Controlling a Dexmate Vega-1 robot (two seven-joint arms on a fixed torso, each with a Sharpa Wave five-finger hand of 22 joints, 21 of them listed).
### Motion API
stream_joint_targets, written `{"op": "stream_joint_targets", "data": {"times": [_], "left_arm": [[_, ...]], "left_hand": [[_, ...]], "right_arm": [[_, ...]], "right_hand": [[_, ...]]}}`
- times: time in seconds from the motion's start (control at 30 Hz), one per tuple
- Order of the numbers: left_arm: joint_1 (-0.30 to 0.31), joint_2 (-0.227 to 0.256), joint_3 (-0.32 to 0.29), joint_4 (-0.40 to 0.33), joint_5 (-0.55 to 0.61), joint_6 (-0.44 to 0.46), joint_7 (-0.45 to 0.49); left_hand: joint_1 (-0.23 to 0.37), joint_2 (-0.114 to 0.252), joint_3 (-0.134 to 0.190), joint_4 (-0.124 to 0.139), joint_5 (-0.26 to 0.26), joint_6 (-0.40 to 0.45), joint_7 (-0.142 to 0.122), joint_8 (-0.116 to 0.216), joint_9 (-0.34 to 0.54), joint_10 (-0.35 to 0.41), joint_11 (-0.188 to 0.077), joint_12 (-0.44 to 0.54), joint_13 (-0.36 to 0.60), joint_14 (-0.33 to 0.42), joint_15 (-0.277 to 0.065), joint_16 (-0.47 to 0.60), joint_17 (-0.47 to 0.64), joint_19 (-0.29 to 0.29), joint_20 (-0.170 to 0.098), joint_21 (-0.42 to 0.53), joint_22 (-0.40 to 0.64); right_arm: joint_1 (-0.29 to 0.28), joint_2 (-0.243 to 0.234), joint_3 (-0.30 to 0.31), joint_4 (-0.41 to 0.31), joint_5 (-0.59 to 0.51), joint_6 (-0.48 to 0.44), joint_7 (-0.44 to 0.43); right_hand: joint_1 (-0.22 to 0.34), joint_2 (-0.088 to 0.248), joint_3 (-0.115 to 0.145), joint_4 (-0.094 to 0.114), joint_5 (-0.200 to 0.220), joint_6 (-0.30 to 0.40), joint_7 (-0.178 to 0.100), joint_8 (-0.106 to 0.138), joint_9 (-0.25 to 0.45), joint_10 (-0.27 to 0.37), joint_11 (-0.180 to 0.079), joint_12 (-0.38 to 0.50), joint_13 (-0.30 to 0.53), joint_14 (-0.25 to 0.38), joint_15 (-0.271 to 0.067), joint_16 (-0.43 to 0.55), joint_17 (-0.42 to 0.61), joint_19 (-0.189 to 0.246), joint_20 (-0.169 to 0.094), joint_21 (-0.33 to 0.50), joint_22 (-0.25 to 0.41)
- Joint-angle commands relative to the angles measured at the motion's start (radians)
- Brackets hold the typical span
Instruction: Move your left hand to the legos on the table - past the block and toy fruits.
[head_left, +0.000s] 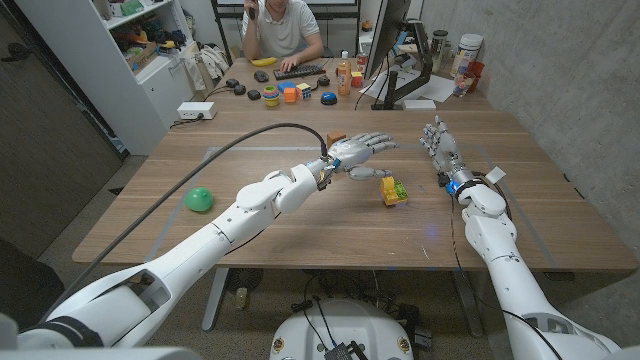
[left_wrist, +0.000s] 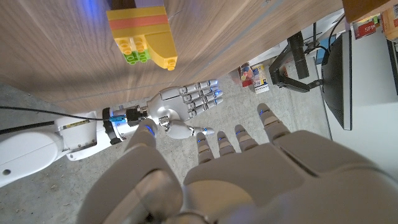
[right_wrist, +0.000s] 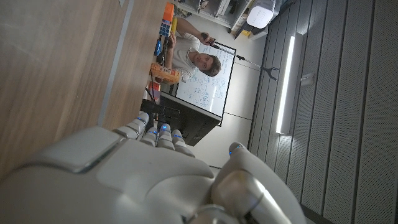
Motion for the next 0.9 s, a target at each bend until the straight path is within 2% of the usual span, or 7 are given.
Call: {"op": "stream_joint_targets", "data": {"times": [0.03, 0.47, 0.53, 0.9], "left_arm": [[-0.07, -0.033, 0.083, 0.1, 0.027, -0.014, 0.028], [-0.109, -0.062, 0.143, 0.177, 0.022, -0.044, 0.037], [-0.115, -0.066, 0.151, 0.189, 0.022, -0.043, 0.028], [-0.135, -0.076, 0.19, 0.224, 0.031, -0.047, 0.019]], "left_hand": [[0.012, -0.002, 0.003, -0.007, 0.009, -0.007, -0.004, 0.0, 0.003, -0.01, -0.009, 0.001, 0.003, -0.007, -0.005, 0.0, 0.004, -0.011, -0.001, -0.004, 0.001], [0.016, -0.004, 0.0, -0.011, 0.018, -0.017, -0.004, -0.002, 0.005, -0.007, -0.024, 0.011, 0.009, -0.005, -0.026, 0.006, 0.006, -0.006, -0.019, 0.002, 0.001], [0.015, -0.001, -0.004, -0.01, 0.026, -0.023, -0.005, -0.001, 0.007, -0.015, -0.023, 0.015, 0.016, -0.018, -0.025, 0.006, 0.009, -0.021, -0.021, 0.0, 0.002], [0.011, 0.001, -0.009, -0.008, 0.032, -0.02, -0.005, 0.004, 0.01, 0.031, -0.027, 0.038, 0.024, 0.007, -0.036, 0.021, 0.011, -0.007, -0.03, 0.008, 0.002]], "right_arm": [[-0.003, -0.003, 0.004, 0.003, 0.005, 0.011, 0.005], [0.01, -0.008, 0.001, 0.023, 0.006, 0.018, 0.013], [0.012, -0.008, 0.001, 0.025, 0.006, 0.019, 0.013], [0.019, -0.012, 0.002, 0.039, 0.009, 0.022, 0.021]], "right_hand": [[-0.01, -0.005, -0.011, 0.004, 0.004, -0.006, 0.004, 0.0, 0.002, -0.003, 0.004, -0.004, 0.004, -0.012, 0.004, 0.0, 0.005, -0.001, -0.024, -0.003, 0.002], [-0.016, -0.009, -0.019, 0.006, 0.0, -0.01, 0.005, 0.0, 0.002, -0.01, 0.003, -0.005, 0.004, -0.015, 0.007, -0.002, 0.006, -0.002, -0.021, -0.006, 0.002], [-0.017, -0.009, -0.02, 0.007, -0.001, -0.01, 0.005, 0.0, 0.002, -0.011, 0.003, -0.005, 0.004, -0.016, 0.007, -0.002, 0.006, -0.002, -0.022, -0.006, 0.002], [-0.022, -0.012, -0.026, 0.008, -0.004, -0.012, 0.004, 0.0, 0.002, -0.015, 0.002, -0.005, 0.004, -0.019, 0.009, -0.003, 0.006, -0.003, -0.02, -0.009, 0.002]]}}
